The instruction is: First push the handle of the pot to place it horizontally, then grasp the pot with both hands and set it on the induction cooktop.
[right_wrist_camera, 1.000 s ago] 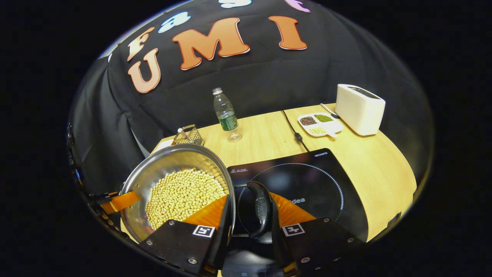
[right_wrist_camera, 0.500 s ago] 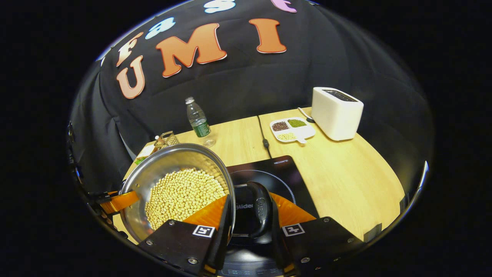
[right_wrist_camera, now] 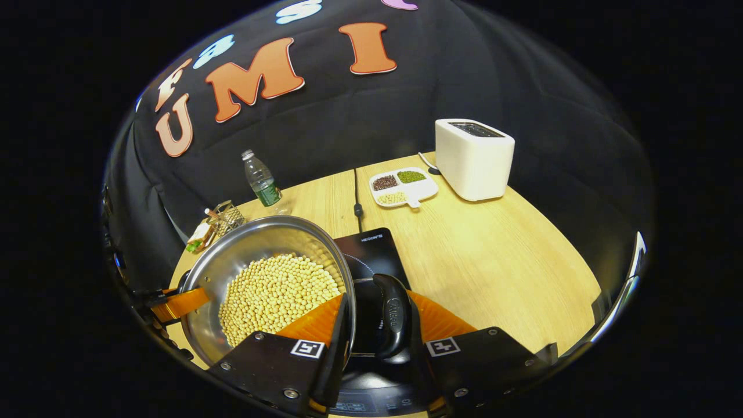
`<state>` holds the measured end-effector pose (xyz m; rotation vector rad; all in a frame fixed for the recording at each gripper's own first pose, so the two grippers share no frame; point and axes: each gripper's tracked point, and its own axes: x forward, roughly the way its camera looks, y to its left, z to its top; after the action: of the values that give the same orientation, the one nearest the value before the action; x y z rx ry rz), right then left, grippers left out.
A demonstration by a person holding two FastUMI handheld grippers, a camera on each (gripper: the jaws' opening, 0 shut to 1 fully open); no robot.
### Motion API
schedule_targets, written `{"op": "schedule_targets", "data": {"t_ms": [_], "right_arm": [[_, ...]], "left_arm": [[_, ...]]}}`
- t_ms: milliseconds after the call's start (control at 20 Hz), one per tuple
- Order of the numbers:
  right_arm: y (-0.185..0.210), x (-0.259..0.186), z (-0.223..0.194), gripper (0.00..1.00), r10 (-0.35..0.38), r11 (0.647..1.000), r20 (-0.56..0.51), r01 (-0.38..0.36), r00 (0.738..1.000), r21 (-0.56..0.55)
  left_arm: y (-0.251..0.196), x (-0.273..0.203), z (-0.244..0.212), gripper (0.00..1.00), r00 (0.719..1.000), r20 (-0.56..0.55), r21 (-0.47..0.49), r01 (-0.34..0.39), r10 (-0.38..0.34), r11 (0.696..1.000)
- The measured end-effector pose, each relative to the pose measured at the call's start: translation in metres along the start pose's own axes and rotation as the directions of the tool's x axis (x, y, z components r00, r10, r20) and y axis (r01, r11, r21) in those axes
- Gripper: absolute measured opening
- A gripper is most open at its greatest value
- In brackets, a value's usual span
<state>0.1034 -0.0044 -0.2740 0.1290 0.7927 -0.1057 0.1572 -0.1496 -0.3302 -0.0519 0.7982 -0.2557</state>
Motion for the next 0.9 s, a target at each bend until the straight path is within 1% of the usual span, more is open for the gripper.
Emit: {"op": "schedule_targets", "data": {"t_ms": [100, 150, 250, 400, 450, 550, 600, 650, 700, 750, 800, 850, 900], "right_arm": [[-0.01, 0.001, 0.001, 0.49, -0.004, 1.0, -0.001, 0.004, 1.0, 0.005], [-0.013, 0.002, 0.0, 0.49, -0.005, 1.0, -0.002, 0.005, 1.0, 0.009], [-0.021, 0.004, -0.003, 0.49, -0.005, 1.0, -0.01, 0.005, 1.0, 0.015], [-0.03, 0.007, -0.007, 0.49, -0.004, 1.0, -0.027, 0.005, 1.0, 0.023], [-0.032, 0.007, -0.005, 0.49, -0.003, 1.0, -0.017, 0.003, 1.0, 0.03], [-0.034, 0.008, -0.005, 0.51, -0.003, 1.0, -0.018, 0.004, 1.0, 0.03], [-0.035, 0.009, -0.005, 0.47, -0.004, 1.0, -0.022, 0.005, 1.0, 0.028], [-0.035, 0.008, -0.004, 0.53, -0.002, 1.0, -0.017, 0.003, 1.0, 0.029], [-0.033, 0.008, -0.002, 0.6, 0.003, 0.999, -0.012, -0.003, 1.0, 0.036], [-0.031, 0.006, 0.001, 0.6, 0.014, 0.999, -0.002, -0.014, 1.0, 0.043], [-0.029, 0.003, 0.005, 0.61, 0.02, 0.999, 0.011, -0.021, 1.0, 0.04], [-0.028, 0.002, 0.006, 0.69, 0.018, 0.999, 0.019, -0.019, 1.0, 0.027], [-0.028, -0.001, 0.008, 0.74, 0.014, 1.0, 0.026, -0.015, 1.0, 0.015]], "left_arm": [[-0.008, 0.008, -0.002, 0.53, 1.0, -0.009, 0.001, 0.0, 0.0, 1.0], [-0.011, 0.014, -0.003, 0.54, 1.0, -0.011, 0.004, 0.0, 0.0, 1.0], [-0.02, 0.023, -0.003, 0.53, 1.0, -0.011, 0.013, -0.002, 0.002, 1.0], [-0.03, 0.03, -0.005, 0.53, 1.0, -0.02, 0.021, -0.004, 0.004, 1.0], [-0.032, 0.032, -0.002, 0.51, 1.0, -0.01, 0.022, -0.004, 0.004, 1.0], [-0.034, 0.029, -0.004, 0.53, 1.0, -0.006, 0.029, -0.002, 0.002, 1.0], [-0.033, 0.026, -0.005, 0.53, 1.0, -0.002, 0.024, 0.002, -0.002, 1.0], [-0.032, 0.026, -0.006, 0.52, 1.0, -0.001, 0.009, 0.008, -0.008, 1.0], [-0.031, 0.026, -0.006, 0.55, 1.0, -0.001, -0.007, 0.017, -0.017, 1.0], [-0.033, 0.022, -0.006, 0.53, 1.0, 0.006, -0.01, 0.024, -0.024, 1.0], [-0.03, 0.017, 0.0, 0.58, 0.999, 0.03, 0.008, 0.014, -0.014, 1.0], [-0.031, 0.011, 0.008, 0.61, 0.998, 0.061, 0.029, 0.008, -0.009, 1.0], [-0.028, 0.0, 0.019, 0.59, 0.996, 0.09, 0.05, -0.011, 0.006, 0.999]]}}
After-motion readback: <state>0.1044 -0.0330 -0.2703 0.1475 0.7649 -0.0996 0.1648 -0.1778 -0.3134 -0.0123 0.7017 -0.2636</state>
